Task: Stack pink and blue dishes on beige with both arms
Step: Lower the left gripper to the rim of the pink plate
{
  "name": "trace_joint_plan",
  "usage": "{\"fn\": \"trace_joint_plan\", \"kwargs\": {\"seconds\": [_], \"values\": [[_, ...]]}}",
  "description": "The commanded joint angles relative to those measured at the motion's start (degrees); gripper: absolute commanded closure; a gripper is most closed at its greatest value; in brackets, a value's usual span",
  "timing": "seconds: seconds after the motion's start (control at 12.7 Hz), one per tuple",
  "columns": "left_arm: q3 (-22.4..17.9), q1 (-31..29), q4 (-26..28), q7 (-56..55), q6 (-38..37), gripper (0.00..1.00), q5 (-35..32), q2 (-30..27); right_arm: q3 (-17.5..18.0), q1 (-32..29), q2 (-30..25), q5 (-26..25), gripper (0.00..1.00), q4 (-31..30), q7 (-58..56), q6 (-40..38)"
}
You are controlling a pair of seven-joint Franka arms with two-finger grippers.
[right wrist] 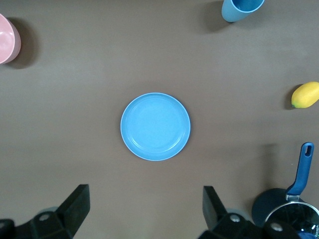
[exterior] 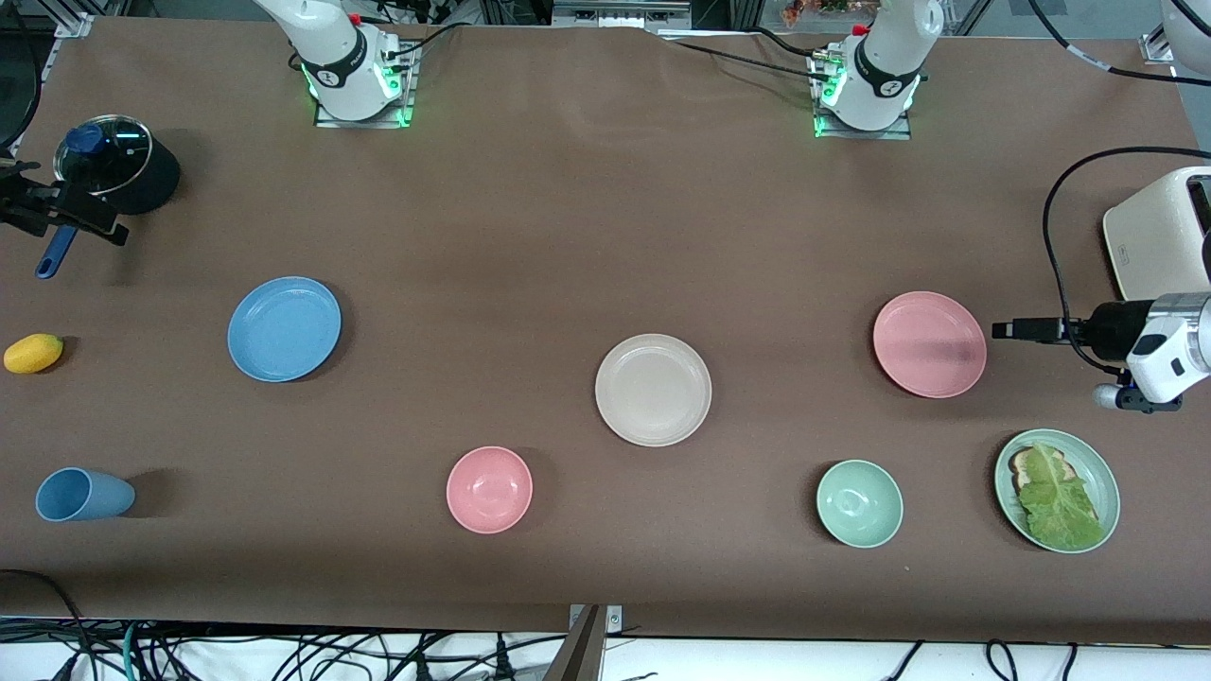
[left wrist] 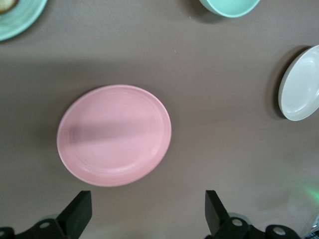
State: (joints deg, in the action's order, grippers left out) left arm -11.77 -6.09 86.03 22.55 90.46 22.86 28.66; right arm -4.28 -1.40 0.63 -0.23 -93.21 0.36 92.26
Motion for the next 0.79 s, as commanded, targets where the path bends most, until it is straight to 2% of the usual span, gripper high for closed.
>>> {"fn": "trace_joint_plan", "kwargs": {"seconds": [0.0,0.16,0.71], "values": [[-2.3,0.3,2.5,6.4,4.3,0.00,4.1,0.9,0.1,-0.3,0.2,0.2,0.00,1.1,-0.2,-1.1],[-4.9,0.3,2.8,11.7,5.0,0.00,8.1,3.2,0.1,-0.3,0.2,0.2,0.00,1.1,-0.2,-1.1],[-5.6,-2.4,3.8,20.8,8.9,0.00,11.1,7.8,0.1,-0.3,0.2,0.3,0.00,1.1,-0.2,-1.1]]}}
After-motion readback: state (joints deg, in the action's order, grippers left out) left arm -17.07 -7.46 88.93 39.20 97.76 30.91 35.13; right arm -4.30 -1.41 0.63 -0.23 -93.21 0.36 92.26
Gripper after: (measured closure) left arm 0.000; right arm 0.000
